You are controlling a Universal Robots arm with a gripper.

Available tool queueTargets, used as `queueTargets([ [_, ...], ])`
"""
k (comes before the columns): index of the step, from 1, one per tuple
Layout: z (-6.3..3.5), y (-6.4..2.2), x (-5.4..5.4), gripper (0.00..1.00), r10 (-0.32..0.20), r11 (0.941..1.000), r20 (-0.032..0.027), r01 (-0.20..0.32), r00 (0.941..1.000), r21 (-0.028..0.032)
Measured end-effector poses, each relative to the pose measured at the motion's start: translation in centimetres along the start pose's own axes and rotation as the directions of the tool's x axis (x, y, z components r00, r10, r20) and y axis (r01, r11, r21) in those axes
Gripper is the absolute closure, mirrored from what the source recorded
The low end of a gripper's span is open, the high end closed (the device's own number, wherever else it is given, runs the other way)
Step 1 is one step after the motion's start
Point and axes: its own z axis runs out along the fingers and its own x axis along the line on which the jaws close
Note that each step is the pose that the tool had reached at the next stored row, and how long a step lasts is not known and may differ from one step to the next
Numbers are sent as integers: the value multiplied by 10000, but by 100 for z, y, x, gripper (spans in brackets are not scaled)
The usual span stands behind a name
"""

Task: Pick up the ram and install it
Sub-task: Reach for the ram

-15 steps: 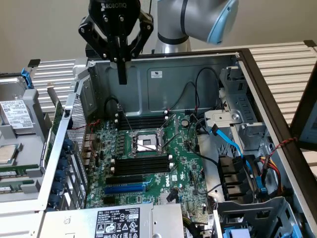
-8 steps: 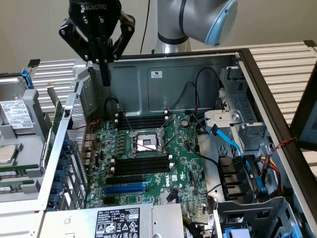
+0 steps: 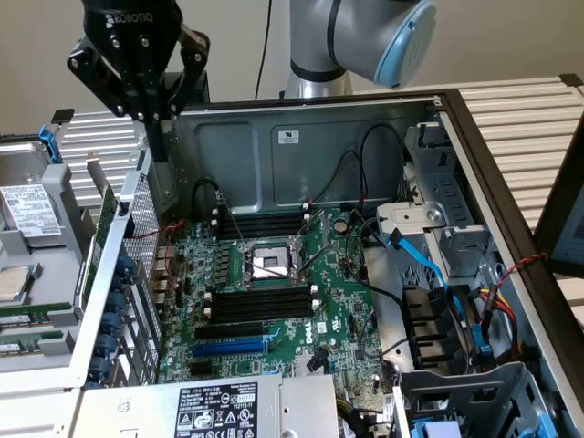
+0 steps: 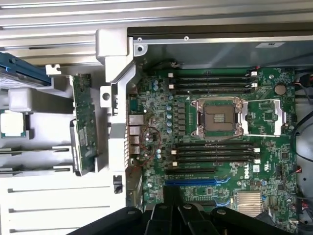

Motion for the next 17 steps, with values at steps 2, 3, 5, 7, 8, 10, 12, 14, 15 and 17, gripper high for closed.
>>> queueTargets([
  [2, 9, -6, 91, 89, 1, 10000, -14, -1, 10000, 1],
  [3, 15, -10, 136, 89, 0, 10000, -23, 0, 10000, 3],
  [5, 31, -16, 223, 89, 0, 10000, -41, 0, 10000, 7],
  [7, 49, -22, 313, 89, 1, 10000, -57, -1, 10000, 13],
  [8, 57, -24, 356, 89, 0, 10000, -63, 0, 10000, 15],
  [10, 85, -34, 491, 89, 1, 10000, -76, 0, 10000, 21],
  [12, 100, -40, 581, 89, 0, 10000, -79, 0, 10000, 21],
  [14, 112, -47, 672, 89, 1, 10000, -80, 0, 10000, 21],
  [15, 117, -50, 718, 89, 0, 10000, -80, 0, 10000, 21],
  [17, 125, -56, 808, 89, 1, 10000, -81, -1, 10000, 21],
])
